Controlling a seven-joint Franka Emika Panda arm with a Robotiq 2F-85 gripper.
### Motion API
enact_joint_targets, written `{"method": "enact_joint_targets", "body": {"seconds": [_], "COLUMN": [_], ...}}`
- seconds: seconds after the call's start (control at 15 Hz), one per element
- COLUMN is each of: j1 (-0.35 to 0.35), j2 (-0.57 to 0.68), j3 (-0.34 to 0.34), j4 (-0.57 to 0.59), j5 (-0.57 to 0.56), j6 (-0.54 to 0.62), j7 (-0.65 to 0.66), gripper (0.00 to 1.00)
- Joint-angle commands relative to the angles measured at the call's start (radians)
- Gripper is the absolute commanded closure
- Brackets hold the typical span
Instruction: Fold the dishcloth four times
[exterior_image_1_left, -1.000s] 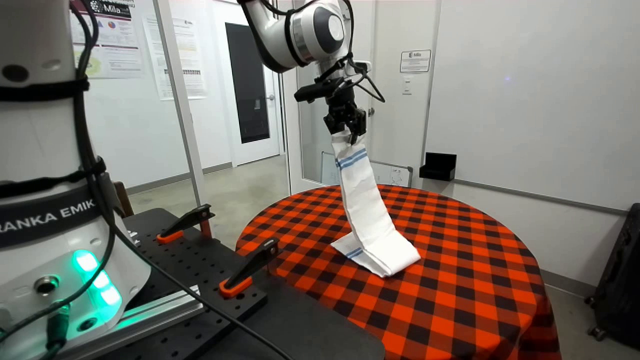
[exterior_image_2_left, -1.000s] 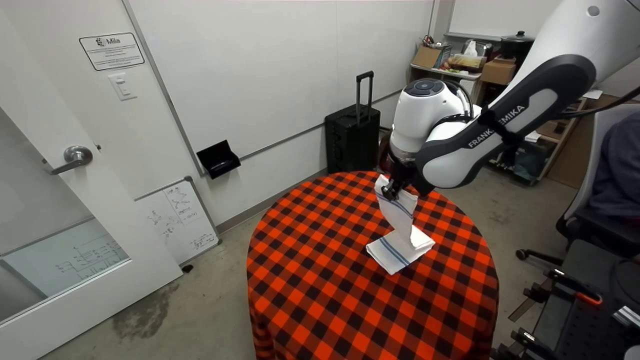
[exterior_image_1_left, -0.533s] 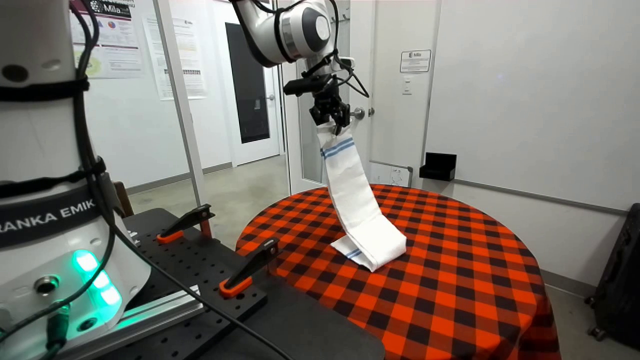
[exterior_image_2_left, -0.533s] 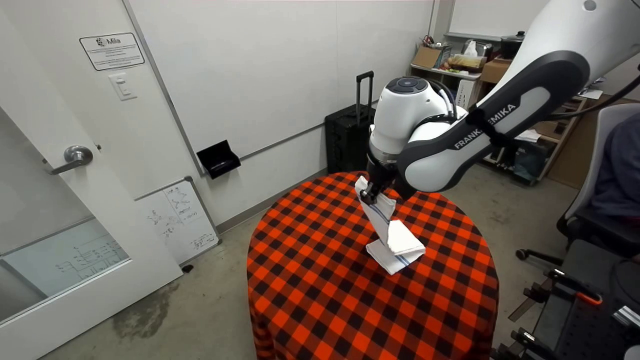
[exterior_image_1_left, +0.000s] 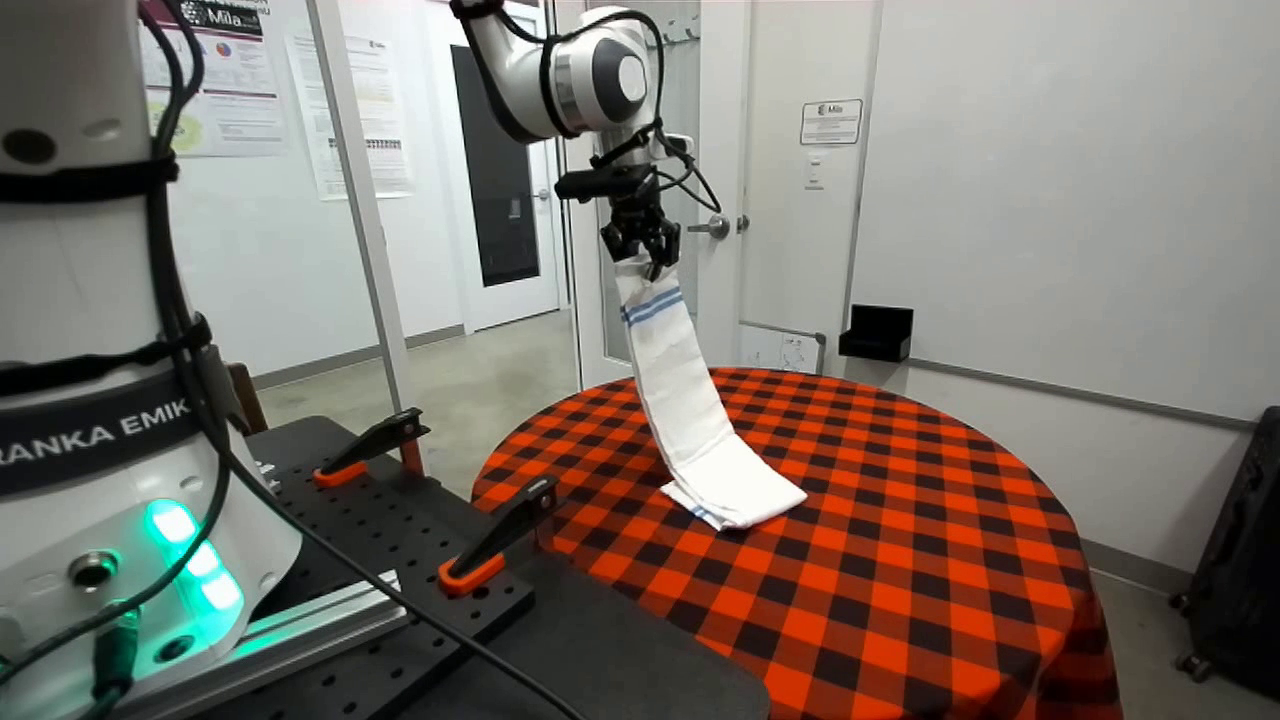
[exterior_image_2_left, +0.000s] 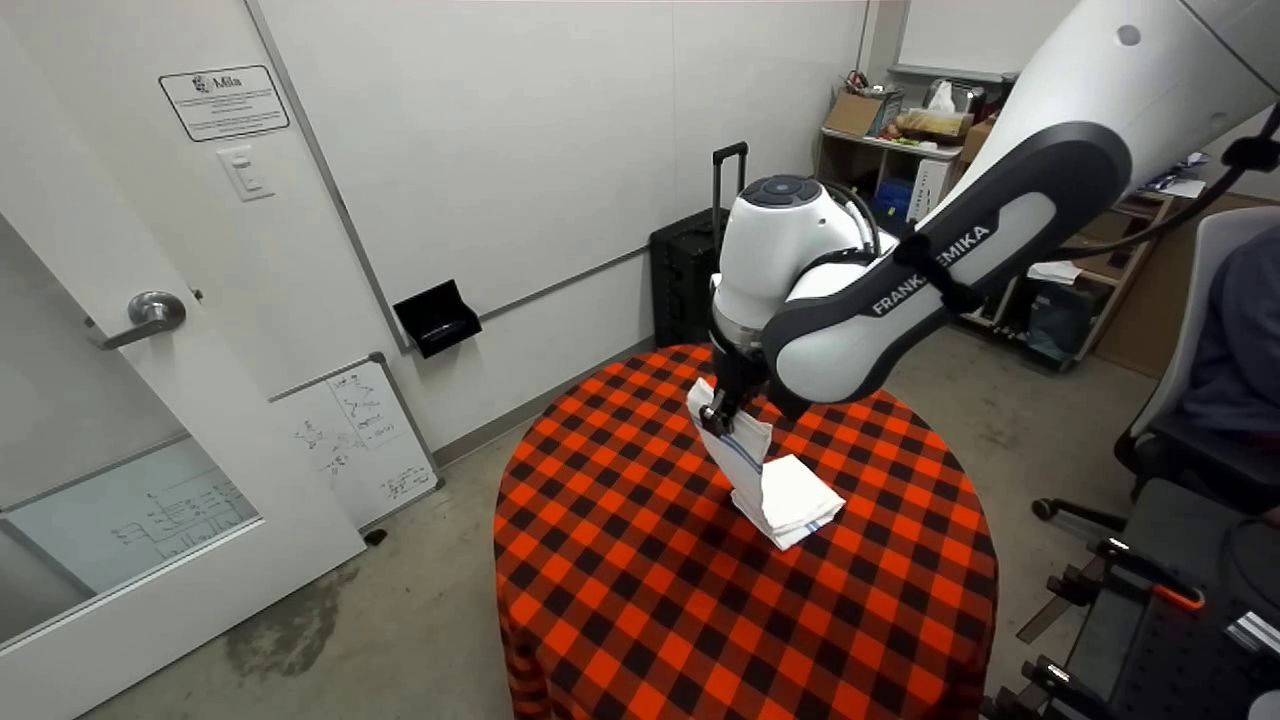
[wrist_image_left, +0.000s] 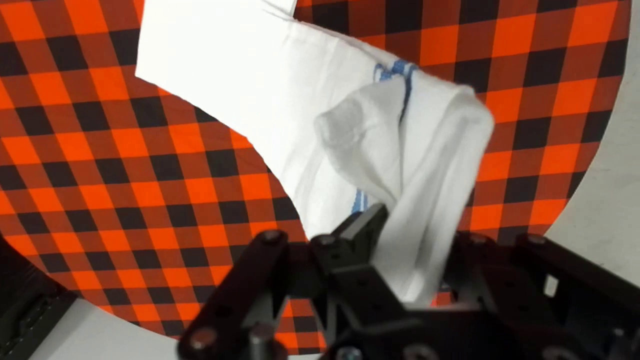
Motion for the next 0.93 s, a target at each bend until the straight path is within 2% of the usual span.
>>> {"method": "enact_joint_targets", "body": {"seconds": [0.0, 0.33, 0.87], "j1": [-0.044, -0.079, -0.123], "j2": [0.063, 0.120, 0.122], "j3": [0.036, 0.018, -0.104], "j4": [0.058, 0.083, 0.035], "j5": [0.078, 0.103, 0.060], "j6": [-0.050, -0.081, -0.088], "j7": [-0.094, -0.125, -0.082], "gripper": [0.97, 0.97, 0.97]}}
